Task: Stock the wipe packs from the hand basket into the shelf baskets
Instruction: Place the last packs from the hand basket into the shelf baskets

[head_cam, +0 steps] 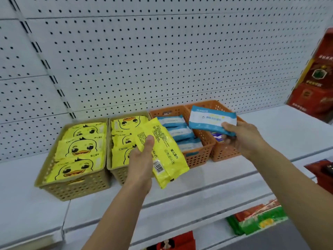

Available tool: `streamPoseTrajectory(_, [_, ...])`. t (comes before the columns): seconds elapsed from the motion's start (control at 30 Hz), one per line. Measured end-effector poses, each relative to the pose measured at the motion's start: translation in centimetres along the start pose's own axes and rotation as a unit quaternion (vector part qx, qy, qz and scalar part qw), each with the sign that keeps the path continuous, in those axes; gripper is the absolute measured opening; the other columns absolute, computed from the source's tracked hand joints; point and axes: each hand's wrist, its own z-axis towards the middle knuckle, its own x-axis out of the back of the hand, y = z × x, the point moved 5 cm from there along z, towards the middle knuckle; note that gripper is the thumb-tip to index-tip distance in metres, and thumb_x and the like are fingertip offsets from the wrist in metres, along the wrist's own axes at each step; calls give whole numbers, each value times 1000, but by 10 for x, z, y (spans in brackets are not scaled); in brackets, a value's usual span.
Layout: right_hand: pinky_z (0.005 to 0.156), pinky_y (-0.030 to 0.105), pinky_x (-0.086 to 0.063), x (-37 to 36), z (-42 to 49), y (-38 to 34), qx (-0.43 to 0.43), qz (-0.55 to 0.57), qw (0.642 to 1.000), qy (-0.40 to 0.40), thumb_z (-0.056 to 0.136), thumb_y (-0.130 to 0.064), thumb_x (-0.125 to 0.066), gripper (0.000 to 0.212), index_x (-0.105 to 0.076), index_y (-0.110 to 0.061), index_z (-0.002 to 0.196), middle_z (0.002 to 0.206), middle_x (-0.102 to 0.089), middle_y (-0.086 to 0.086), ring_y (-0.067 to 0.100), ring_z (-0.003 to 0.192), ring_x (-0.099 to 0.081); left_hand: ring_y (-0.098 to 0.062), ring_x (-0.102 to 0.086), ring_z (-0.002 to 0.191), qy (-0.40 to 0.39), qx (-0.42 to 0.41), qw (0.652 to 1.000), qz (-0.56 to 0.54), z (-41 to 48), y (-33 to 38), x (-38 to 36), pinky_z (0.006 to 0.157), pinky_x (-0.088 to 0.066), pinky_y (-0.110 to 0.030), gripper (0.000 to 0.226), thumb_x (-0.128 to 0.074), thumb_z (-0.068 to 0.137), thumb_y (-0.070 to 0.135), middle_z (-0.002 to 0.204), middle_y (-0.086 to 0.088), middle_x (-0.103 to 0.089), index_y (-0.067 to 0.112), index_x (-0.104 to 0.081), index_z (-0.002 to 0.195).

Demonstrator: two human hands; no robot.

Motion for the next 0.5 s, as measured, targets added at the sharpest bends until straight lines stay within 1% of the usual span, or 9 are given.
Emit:
streamPoseTrajectory(0.07, [37, 18, -42, -1, 25, -5, -2, -38, 999, -16, 90, -5, -61, 4, -62, -3, 93, 56, -61, 5, 11, 41, -52, -25, -73, 88, 25, 3, 1000, -8, 11, 2, -12, 80, -57, -54, 30, -58, 94, 43, 100, -3, -75, 19, -64, 111])
streamPoseTrajectory(0.17, [41, 19, -47, -9, 65, -9, 0, -85, 995, -48, 91, -5, -60, 13, -61, 1, 103, 67, -61, 10, 17, 51, -54, -23, -74, 80, 73, -12, 997, -18, 27, 10, -20, 66, -59, -40, 29, -56, 96, 40, 95, -5, -75, 16, -63, 110])
streamPoseTrajectory(0.2, [42, 19, -48, -14, 78, -10, -2, -103, 993, -62, 92, -6, -60, 15, -60, 2, 105, 69, -61, 11, 18, 52, -55, -24, -73, 80, 94, -16, 995, -24, 31, 13, -20, 67, -59, -39, 28, -56, 95, 41, 94, -4, -75, 16, -62, 108])
streamPoseTrajectory(0.3, [43, 20, -50, -37, 108, -9, -12, -169, 978, -124, 92, -7, -59, 18, -59, 3, 108, 75, -62, 11, 18, 54, -56, -28, -71, 90, 141, -30, 989, -44, 40, 16, -16, 79, -57, -49, 29, -57, 94, 44, 100, -5, -74, 19, -63, 108])
streamPoseTrajectory(0.4, [43, 24, -54, -64, 117, 1, -63, -261, 940, -210, 90, -3, -61, 19, -58, 4, 107, 81, -65, 18, 21, 53, -61, -29, -71, 92, 171, -36, 982, -69, 43, 12, -7, 85, -53, -59, 15, -57, 95, 41, 97, -1, -75, 28, -65, 97])
streamPoseTrajectory(0.43, [45, 27, -56, -71, 115, 7, -93, -287, 921, -245, 89, 0, -61, 20, -56, 5, 108, 84, -66, 22, 25, 55, -64, -27, -71, 91, 178, -40, 980, -76, 44, 10, -4, 86, -53, -59, 10, -57, 95, 39, 94, 2, -75, 31, -64, 94])
streamPoseTrajectory(0.5, [48, 31, -58, -80, 108, 21, -158, -325, 882, -302, 87, 6, -59, 25, -52, 7, 111, 91, -66, 29, 33, 60, -68, -24, -72, 88, 189, -43, 978, -77, 47, 9, 0, 83, -55, -56, 6, -58, 95, 38, 94, 4, -74, 33, -60, 94])
